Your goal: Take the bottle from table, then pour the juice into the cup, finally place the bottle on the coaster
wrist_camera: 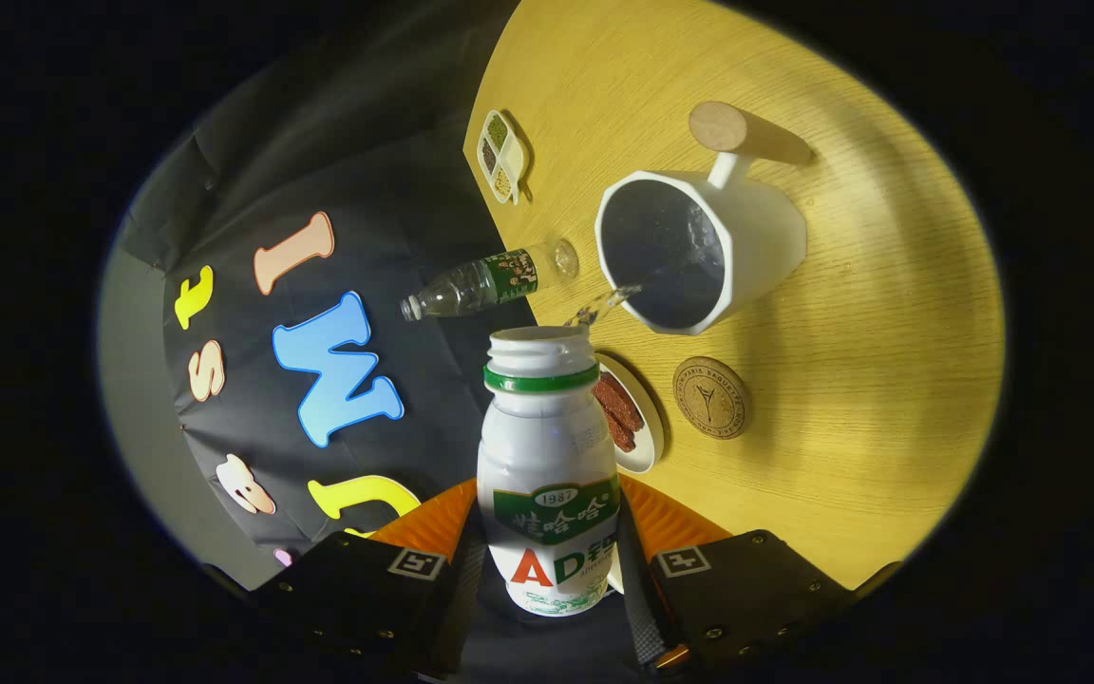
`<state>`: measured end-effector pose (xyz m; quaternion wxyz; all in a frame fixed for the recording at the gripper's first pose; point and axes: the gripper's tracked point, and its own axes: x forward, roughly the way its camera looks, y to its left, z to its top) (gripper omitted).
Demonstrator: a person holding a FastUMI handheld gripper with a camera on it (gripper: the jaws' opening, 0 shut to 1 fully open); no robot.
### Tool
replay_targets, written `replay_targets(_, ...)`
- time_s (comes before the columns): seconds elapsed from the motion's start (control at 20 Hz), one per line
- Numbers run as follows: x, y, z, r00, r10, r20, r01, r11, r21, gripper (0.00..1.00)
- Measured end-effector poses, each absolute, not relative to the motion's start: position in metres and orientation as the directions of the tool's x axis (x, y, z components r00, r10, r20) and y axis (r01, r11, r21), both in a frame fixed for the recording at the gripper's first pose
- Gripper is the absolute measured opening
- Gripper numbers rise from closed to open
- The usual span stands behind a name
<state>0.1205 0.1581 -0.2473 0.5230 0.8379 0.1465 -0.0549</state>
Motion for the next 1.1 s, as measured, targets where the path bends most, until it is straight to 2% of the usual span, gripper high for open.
replay_targets(1.1,0.119,0.146,-0.258,0.949,0.159,-0.272,0.314,-0.534,0.785,0.66)
